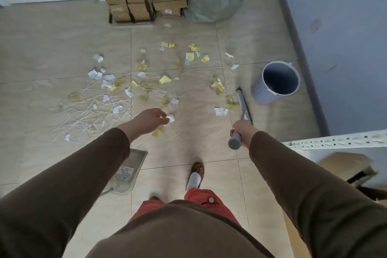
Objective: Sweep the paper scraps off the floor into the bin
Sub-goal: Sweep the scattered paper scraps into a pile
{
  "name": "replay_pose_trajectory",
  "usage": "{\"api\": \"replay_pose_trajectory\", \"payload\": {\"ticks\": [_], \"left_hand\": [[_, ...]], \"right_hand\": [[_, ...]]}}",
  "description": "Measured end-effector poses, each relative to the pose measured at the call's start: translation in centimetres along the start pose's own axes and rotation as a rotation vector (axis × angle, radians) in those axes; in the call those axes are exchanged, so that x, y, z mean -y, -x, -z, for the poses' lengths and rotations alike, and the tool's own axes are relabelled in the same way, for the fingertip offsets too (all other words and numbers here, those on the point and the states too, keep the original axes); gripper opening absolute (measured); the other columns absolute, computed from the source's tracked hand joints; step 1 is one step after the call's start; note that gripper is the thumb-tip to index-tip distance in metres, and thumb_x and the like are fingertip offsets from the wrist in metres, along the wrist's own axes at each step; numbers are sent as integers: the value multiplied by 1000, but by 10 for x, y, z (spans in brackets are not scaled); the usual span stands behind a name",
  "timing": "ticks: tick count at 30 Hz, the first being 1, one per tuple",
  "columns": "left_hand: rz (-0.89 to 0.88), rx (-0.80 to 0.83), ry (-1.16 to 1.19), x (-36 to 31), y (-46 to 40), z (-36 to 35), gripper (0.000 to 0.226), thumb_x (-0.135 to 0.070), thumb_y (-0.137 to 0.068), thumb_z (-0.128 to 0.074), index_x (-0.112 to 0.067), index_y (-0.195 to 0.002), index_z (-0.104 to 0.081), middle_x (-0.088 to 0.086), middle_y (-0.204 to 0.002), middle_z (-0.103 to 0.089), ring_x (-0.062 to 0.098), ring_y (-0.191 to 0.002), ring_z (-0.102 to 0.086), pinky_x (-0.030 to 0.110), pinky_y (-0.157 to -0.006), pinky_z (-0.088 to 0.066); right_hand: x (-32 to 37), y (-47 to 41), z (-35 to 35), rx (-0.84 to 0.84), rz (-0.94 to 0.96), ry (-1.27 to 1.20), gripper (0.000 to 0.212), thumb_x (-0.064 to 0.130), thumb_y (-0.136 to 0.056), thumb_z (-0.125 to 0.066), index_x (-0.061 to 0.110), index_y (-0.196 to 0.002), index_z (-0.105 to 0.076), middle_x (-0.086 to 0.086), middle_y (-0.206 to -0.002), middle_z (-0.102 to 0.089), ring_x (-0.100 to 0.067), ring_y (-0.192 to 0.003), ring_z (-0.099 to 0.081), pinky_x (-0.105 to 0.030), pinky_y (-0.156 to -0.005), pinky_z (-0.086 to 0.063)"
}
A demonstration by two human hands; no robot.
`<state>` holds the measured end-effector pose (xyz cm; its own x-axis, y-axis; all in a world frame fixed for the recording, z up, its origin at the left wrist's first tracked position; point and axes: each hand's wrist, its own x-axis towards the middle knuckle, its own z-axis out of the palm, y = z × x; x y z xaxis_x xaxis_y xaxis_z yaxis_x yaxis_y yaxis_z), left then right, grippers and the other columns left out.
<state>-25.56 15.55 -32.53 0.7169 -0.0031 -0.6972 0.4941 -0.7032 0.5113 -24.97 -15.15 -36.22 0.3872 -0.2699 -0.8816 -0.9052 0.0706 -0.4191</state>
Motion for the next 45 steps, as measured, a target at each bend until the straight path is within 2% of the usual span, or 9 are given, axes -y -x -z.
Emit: {"api": "replay_pose_trajectory", "payload": {"ticks": [5,10,12,17,23,26,31,39,45], "left_hand": [[15,3,5,-15,-15,2,41,-30,-93,-65,-12,-130,-62,10,-134,-60,25,-115,-57,31,-92,-42],[4,22,12,-27,-30,7,41,-30,-92,-67,-11,-129,-63,10,-133,-61,27,-117,-57,32,-93,-42],[-13,36,8,-32,-37,8,41,-31,-92,-67,-12,-128,-63,10,-133,-61,26,-118,-57,32,-93,-43],[-67,93,2,-41,-57,8,40,-32,-91,-67,-13,-126,-64,9,-131,-62,25,-113,-58,30,-88,-41],[-117,110,41,-45,-70,12,35,-29,-90,-69,-12,-121,-67,8,-124,-65,27,-112,-62,36,-95,-46],[-107,115,60,-37,-67,7,34,-28,-90,-68,-12,-121,-67,8,-122,-66,27,-113,-61,37,-96,-47],[-64,122,67,-20,-63,-15,25,-26,-91,-66,-15,-114,-69,6,-109,-70,25,-101,-66,30,-74,-47],[-39,0,-37,-29,-70,-22,10,-22,-89,-63,-25,-95,-70,-3,-91,-71,16,-86,-67,31,-74,-48],[-89,-8,-57,-92,-112,-21,13,-23,-91,-61,-23,-100,-70,-4,-92,-69,16,-89,-64,31,-77,-47]], "right_hand": [[-4,7,-35,142,-36,21,33,4,-100,-32,7,-133,-38,-10,-83,-45,-13,-56,-45,-16,-34,-42],[-2,38,-38,257,-101,-41,17,4,-100,-37,4,-87,-48,-7,-65,-42,-11,-44,-42,-15,-36,-39],[-4,49,-35,261,-93,-65,18,4,-99,-36,6,-86,-48,-6,-65,-43,-10,-42,-42,-16,-38,-40],[-13,61,-17,137,83,4,28,6,-99,-37,15,-125,-44,-9,-80,-49,-13,-53,-46,-21,-39,-45],[-13,31,27,-115,101,233,43,6,-98,-37,15,-141,-35,-11,-94,-52,-16,-56,-49,-23,-39,-43],[-19,13,60,-162,60,268,47,5,-97,-37,15,-143,-35,-13,-94,-53,-17,-55,-50,-25,-40,-42],[-15,-32,77,-200,-79,267,37,6,-99,-35,5,-135,-42,-14,-84,-51,-18,-55,-49,-22,-37,-43],[29,-46,21,19,-160,1,35,1,-96,-38,2,-130,-44,-10,-70,-48,-14,-46,-47,-18,-36,-42],[86,-31,48,183,-93,-142,40,7,-99,-45,23,-135,-41,-7,-72,-52,-7,-41,-46,-19,-37,-42]]}}
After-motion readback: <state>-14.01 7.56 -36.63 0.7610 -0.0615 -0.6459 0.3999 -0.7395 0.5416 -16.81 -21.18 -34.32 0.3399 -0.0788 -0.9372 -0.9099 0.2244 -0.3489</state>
